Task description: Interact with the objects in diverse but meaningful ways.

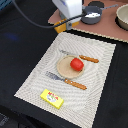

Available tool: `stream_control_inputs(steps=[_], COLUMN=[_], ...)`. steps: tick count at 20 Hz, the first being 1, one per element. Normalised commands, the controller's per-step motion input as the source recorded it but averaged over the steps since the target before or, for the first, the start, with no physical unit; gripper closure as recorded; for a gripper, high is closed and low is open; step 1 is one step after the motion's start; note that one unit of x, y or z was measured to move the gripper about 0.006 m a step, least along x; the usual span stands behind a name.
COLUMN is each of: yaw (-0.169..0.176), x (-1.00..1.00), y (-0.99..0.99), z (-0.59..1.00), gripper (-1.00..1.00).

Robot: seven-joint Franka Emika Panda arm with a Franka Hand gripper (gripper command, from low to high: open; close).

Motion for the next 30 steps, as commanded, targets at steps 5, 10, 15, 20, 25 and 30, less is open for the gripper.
stream_control_inputs(steps=[5,10,15,20,25,30], yaw=[-0.027,-0.019,-0.014,-0.002,0.0,-0.005], x=[0.79,0.62,0.45,0.27,0.13,0.22], y=[0.42,0.45,0.39,0.31,0.17,0.03], z=[0.01,-0.23,-0.34,-0.38,-0.34,-0.03], gripper=[1.0,1.0,1.0,1.0,1.0,-1.0])
